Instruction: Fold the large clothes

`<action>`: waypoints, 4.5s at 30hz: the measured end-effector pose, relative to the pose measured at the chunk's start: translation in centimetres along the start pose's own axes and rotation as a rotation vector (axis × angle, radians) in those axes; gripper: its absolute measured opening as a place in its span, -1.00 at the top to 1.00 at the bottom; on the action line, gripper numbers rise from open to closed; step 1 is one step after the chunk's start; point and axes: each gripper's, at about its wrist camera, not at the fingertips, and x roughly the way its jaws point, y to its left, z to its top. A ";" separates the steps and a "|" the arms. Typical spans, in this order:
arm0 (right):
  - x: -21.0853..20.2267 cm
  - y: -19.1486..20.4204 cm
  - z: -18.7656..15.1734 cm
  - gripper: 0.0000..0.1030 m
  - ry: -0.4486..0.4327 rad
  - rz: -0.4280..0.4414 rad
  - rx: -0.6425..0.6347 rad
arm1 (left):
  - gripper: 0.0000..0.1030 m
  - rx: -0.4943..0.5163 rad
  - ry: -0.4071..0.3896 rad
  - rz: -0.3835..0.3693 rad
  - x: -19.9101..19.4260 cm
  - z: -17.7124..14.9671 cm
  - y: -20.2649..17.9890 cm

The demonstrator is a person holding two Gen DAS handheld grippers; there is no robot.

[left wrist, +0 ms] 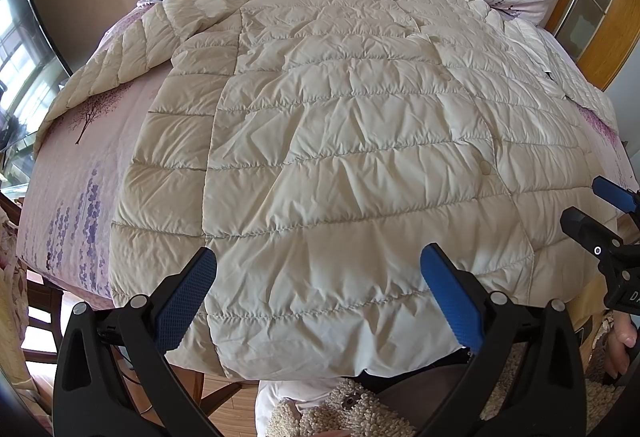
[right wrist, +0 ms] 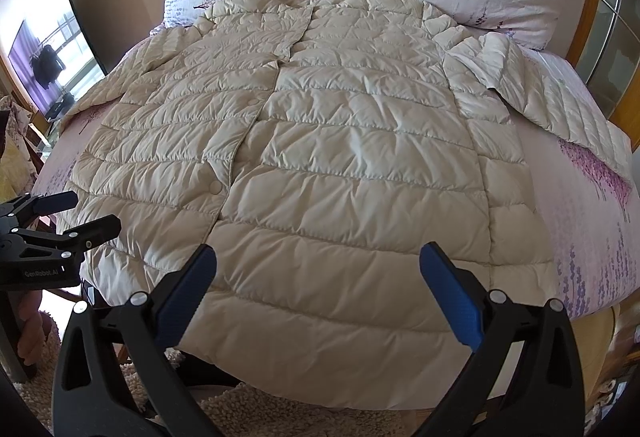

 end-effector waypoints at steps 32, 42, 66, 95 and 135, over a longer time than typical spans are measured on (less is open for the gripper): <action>0.6 -0.1 -0.3 -0.96 0.008 0.027 0.024 | -0.97 -0.003 0.005 -0.004 0.3 -0.2 0.2; 0.6 -0.1 -0.2 -0.96 0.005 0.037 0.028 | -0.97 -0.003 0.005 -0.004 0.4 -0.2 0.3; -0.2 -21.6 4.0 -0.95 -0.265 0.029 0.663 | -0.97 0.010 -0.024 -0.124 2.2 6.3 2.1; 2.0 -45.6 2.1 0.90 -0.346 -0.284 1.196 | -0.97 0.024 -0.151 -0.375 4.1 15.5 2.2; 7.8 -13.3 12.1 -0.41 -0.013 0.589 0.373 | -0.58 -0.393 0.138 -0.948 14.1 22.3 -4.0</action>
